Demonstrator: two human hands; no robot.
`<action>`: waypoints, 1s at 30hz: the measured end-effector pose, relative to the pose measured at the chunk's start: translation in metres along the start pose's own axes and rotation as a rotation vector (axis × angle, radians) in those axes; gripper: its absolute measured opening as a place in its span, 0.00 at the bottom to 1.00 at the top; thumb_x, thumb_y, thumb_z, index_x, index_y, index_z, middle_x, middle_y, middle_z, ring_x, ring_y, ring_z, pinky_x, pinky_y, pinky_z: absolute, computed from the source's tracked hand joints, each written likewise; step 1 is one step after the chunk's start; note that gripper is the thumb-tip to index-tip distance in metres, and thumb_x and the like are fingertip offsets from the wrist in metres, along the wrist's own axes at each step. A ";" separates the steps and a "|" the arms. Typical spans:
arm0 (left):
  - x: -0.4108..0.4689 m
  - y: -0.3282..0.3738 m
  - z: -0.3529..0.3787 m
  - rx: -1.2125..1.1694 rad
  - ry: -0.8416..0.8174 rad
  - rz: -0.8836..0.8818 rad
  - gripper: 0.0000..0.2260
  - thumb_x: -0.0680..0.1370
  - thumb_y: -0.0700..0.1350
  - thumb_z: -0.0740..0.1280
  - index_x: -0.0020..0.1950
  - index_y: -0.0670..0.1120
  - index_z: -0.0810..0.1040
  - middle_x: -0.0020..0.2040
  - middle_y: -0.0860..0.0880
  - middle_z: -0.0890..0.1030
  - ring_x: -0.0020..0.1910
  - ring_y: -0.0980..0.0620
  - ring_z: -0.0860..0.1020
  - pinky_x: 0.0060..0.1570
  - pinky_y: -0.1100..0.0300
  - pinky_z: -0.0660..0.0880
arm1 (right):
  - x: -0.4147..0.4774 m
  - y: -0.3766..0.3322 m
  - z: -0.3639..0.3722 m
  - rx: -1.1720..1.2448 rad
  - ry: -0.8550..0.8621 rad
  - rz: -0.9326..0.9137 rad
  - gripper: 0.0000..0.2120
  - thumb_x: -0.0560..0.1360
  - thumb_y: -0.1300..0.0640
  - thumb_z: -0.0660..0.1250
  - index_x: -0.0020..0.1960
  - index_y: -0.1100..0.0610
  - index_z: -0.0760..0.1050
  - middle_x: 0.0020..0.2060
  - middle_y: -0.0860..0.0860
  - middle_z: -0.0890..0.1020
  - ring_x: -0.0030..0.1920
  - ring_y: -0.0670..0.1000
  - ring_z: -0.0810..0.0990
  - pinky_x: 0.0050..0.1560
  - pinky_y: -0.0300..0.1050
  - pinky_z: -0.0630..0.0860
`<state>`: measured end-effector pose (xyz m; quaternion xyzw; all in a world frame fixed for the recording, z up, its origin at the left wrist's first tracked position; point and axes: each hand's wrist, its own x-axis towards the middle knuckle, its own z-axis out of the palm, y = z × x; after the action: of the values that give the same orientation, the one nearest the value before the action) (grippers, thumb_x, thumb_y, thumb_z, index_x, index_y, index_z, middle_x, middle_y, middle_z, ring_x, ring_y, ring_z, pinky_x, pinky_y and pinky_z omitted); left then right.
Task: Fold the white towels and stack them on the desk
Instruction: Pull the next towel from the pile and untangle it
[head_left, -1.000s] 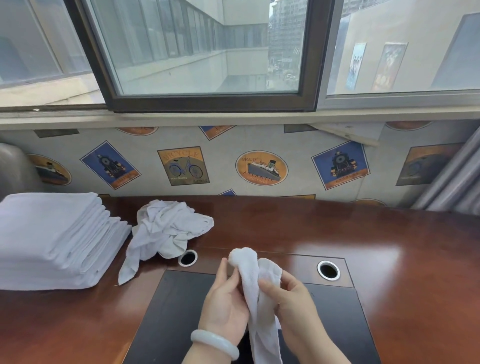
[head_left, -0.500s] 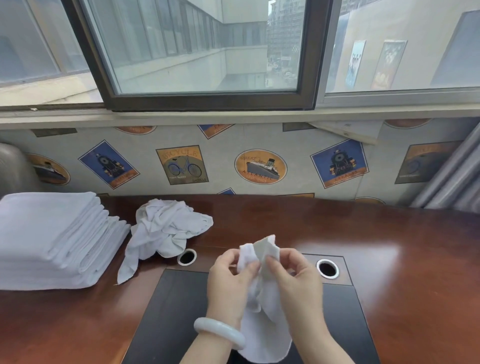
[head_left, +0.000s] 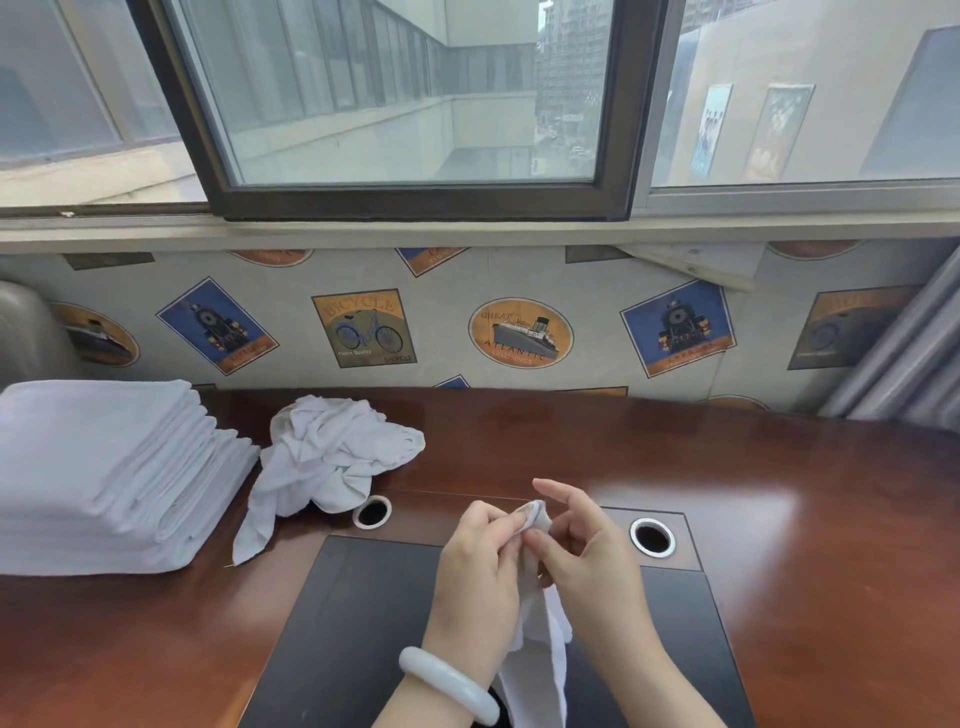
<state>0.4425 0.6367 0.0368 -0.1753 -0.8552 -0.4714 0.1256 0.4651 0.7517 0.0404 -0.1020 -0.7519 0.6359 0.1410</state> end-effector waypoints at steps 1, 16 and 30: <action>0.001 -0.001 0.000 0.011 -0.003 0.026 0.08 0.80 0.36 0.66 0.51 0.43 0.84 0.42 0.56 0.75 0.46 0.60 0.76 0.41 0.75 0.68 | 0.002 -0.001 -0.002 0.036 -0.032 0.007 0.22 0.73 0.69 0.71 0.54 0.42 0.80 0.28 0.48 0.74 0.31 0.50 0.75 0.38 0.51 0.79; -0.002 -0.033 -0.002 0.329 -0.107 0.123 0.17 0.72 0.30 0.68 0.48 0.53 0.78 0.42 0.58 0.74 0.43 0.56 0.73 0.37 0.57 0.75 | 0.033 -0.041 -0.026 0.519 0.159 0.091 0.02 0.74 0.69 0.70 0.44 0.66 0.77 0.34 0.60 0.81 0.30 0.54 0.81 0.37 0.42 0.81; 0.041 -0.054 -0.040 0.048 -0.231 -0.609 0.21 0.75 0.31 0.59 0.47 0.53 0.86 0.50 0.48 0.83 0.38 0.43 0.84 0.43 0.55 0.81 | 0.099 -0.075 -0.118 0.287 0.287 0.014 0.05 0.73 0.69 0.72 0.42 0.64 0.77 0.38 0.62 0.82 0.32 0.56 0.84 0.35 0.39 0.81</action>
<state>0.3843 0.5834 0.0319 0.0392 -0.8879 -0.4438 -0.1151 0.4140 0.8811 0.1401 -0.1757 -0.6249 0.7166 0.2553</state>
